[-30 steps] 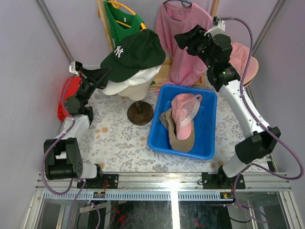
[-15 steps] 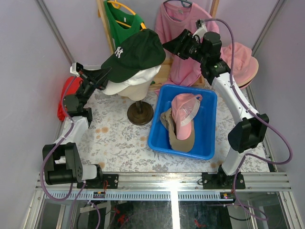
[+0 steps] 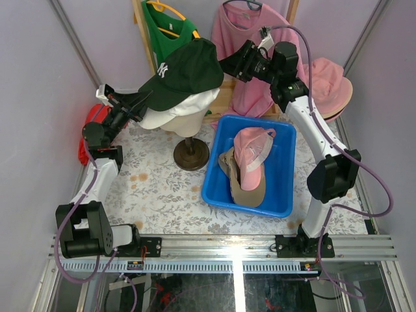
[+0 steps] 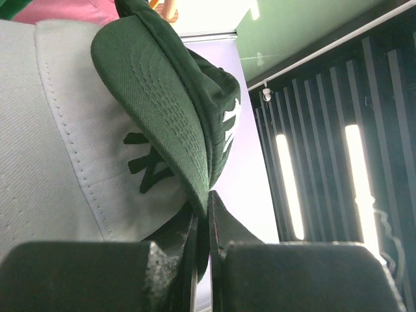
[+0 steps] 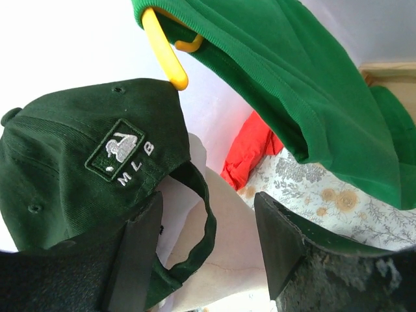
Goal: Stack the hats
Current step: Stack the hat on the hat.
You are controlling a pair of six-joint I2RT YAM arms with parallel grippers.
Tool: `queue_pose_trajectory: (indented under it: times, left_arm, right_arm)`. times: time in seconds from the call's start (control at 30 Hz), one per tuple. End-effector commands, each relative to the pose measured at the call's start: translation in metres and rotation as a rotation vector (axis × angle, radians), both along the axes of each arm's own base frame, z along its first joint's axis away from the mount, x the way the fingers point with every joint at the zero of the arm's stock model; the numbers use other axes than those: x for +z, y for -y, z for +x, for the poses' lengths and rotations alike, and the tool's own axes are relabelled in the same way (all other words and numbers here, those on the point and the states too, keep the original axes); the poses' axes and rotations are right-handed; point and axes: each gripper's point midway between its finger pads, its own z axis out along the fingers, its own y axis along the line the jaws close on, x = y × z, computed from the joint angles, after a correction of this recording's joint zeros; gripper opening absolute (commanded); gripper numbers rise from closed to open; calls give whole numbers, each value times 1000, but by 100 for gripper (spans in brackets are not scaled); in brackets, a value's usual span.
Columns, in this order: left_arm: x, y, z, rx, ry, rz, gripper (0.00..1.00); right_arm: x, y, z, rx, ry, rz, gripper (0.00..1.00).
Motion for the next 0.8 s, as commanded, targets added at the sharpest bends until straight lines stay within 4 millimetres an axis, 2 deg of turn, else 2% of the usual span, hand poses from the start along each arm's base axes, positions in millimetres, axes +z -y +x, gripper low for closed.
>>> queue_pose_trajectory:
  times: [0.0, 0.5, 0.77]
  left_arm:
    - [-1, 0, 1, -28, -62, 7, 0]
    - [-10, -4, 2, -14, -88, 38, 0]
    - [-6, -5, -2, -28, -52, 16, 0]
  right_arm:
    - [30, -8, -14, 88, 50, 60, 65]
    - [35, -18, -24, 191, -3, 130, 64]
    - [25, -23, -22, 234, -45, 144, 63]
